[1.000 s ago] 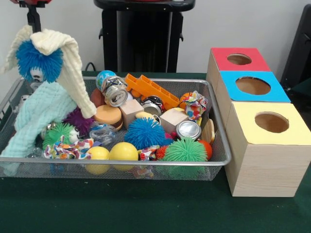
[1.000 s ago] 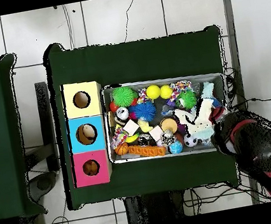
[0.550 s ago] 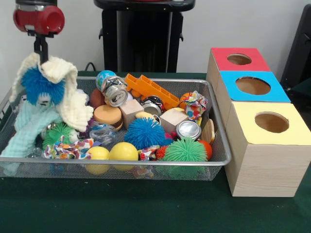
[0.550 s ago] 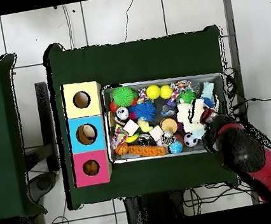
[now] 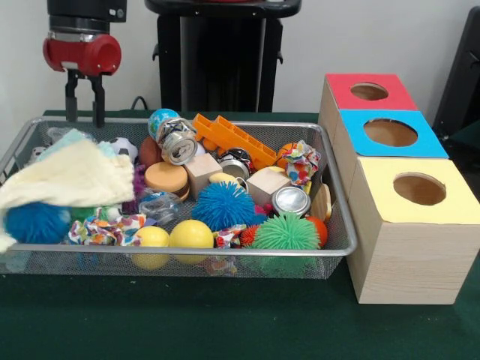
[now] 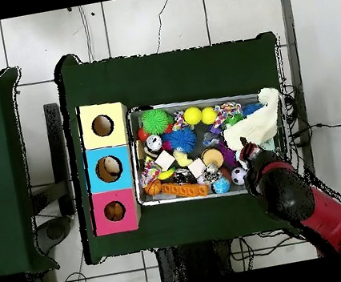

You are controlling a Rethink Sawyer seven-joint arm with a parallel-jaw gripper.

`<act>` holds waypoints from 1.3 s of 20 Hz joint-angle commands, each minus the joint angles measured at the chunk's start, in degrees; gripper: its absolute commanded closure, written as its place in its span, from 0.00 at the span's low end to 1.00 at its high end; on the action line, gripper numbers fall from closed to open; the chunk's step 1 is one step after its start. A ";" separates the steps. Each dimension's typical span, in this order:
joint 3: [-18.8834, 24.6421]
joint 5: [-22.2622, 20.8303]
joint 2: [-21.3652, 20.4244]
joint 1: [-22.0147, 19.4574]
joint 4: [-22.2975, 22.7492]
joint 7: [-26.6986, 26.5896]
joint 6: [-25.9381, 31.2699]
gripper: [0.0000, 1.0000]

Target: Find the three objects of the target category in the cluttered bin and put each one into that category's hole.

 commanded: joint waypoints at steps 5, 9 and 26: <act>2.92 -2.97 4.58 1.69 3.11 12.01 -5.79 0.00; 2.02 -2.36 6.11 3.61 5.02 14.50 -9.69 0.00; 0.69 -1.74 19.62 8.73 4.63 15.10 -21.12 0.00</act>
